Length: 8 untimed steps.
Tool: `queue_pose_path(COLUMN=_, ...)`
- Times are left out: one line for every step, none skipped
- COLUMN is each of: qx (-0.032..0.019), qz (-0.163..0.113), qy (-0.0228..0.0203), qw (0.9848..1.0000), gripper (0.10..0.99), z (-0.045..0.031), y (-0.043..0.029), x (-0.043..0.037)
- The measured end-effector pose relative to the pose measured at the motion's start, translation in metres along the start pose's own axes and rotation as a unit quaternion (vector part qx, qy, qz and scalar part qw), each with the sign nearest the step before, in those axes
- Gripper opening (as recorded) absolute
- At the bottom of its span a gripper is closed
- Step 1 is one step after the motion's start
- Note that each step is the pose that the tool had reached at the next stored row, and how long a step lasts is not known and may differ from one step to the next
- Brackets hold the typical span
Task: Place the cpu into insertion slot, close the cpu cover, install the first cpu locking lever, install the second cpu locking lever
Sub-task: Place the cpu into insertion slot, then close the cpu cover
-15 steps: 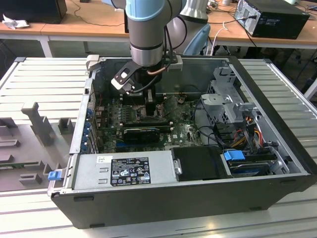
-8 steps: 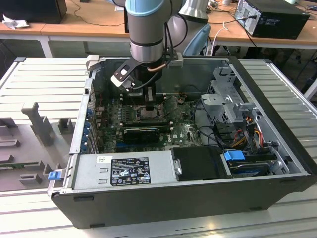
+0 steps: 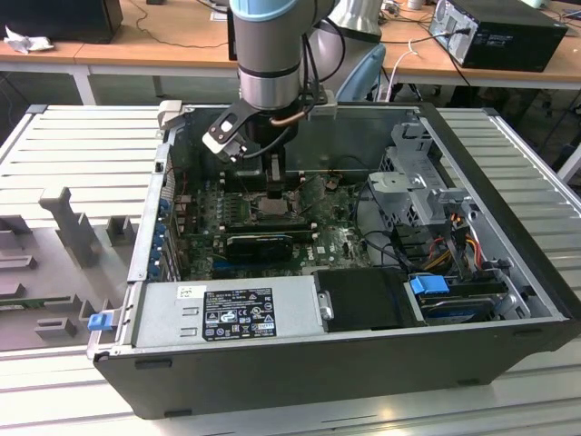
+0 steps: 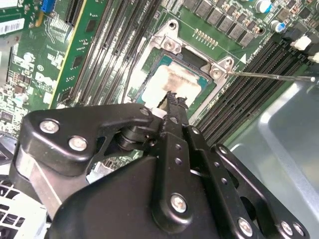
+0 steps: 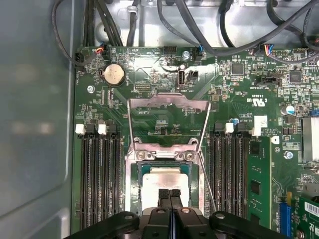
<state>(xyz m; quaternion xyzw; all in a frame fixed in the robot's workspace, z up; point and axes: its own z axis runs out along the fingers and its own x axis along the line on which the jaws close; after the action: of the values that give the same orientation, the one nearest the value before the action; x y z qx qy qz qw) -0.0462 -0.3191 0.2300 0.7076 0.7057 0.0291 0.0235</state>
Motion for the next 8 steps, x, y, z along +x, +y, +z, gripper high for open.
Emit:
queue_pose_path(qx=0.0, qz=0.0, qy=0.0, qw=1.0, gripper=0.106, z=-0.0004, y=0.0, x=0.0)
queue_pose_path(qx=0.0, qz=0.0, qy=0.0, qw=1.0, gripper=0.106, z=-0.0008, y=0.0001, x=0.0)
queue_pose_path(qx=0.0, qz=0.001, qy=0.0001, qw=1.0, gripper=0.106, z=-0.0013, y=0.0001, x=0.0001)
queue_pose_path(qx=0.0015, qz=0.001, qy=0.0006, qw=1.0, gripper=0.106, z=-0.0012, y=0.0016, x=0.0)
queue_pose_path(qx=0.0021, qz=0.001, qy=0.0017, qw=1.0, gripper=0.106, z=-0.0012, y=0.003, x=-0.0009)
queue_pose_path(qx=0.0022, qz=0.001, qy=0.0019, qw=1.0, gripper=0.106, z=-0.0011, y=0.0041, x=-0.001)
queue_pose_path(qx=0.0031, qz=0.001, qy=0.002, qw=1.0, gripper=0.106, z=-0.0009, y=0.0062, x=-0.0011)
queue_pose_path(qx=0.006, qz=0.001, qy=0.0027, qw=1.0, gripper=0.106, z=-0.0006, y=0.0105, x=-0.0016)
